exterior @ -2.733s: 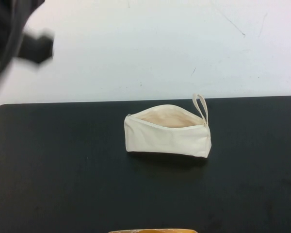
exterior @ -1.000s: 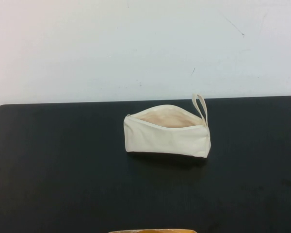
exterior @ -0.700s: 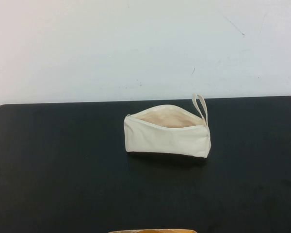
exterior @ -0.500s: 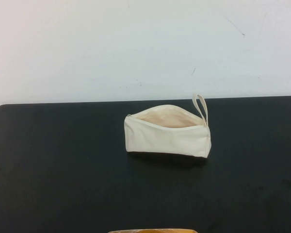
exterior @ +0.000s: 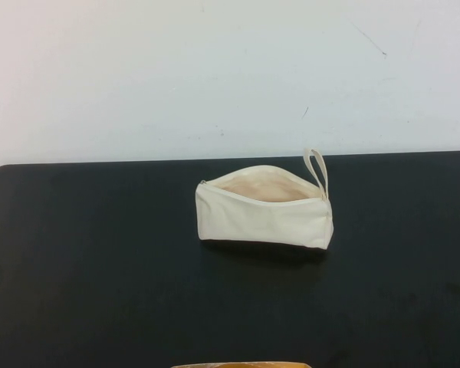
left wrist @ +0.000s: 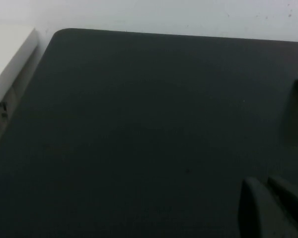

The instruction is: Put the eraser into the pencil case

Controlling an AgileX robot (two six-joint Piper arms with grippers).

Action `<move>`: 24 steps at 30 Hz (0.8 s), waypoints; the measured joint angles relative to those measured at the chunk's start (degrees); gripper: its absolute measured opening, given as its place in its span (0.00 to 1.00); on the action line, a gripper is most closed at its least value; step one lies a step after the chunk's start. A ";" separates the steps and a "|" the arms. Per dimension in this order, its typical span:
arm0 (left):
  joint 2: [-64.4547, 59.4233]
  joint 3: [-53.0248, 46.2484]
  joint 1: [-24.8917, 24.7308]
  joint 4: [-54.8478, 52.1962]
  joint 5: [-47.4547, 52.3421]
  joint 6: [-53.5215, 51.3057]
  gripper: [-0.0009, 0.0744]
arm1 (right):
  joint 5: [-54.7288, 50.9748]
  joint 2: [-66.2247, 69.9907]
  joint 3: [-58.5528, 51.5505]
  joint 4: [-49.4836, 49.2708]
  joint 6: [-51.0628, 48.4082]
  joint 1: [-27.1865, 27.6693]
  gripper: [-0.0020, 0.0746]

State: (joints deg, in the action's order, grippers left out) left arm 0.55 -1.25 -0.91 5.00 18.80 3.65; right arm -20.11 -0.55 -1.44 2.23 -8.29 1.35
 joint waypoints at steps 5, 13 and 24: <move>0.00 0.02 0.00 0.04 0.24 0.16 0.01 | 0.00 0.00 0.00 0.00 0.00 0.00 0.02; 0.00 0.02 0.00 0.13 0.35 0.16 0.01 | 0.00 0.00 0.00 0.00 0.00 0.00 0.02; 0.00 0.02 0.00 0.13 0.45 0.16 0.01 | 0.00 0.00 0.00 0.00 0.00 0.00 0.02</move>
State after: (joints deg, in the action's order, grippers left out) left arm 0.55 -1.23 -0.91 5.13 19.25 3.81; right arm -20.11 -0.55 -1.44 2.23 -8.29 1.35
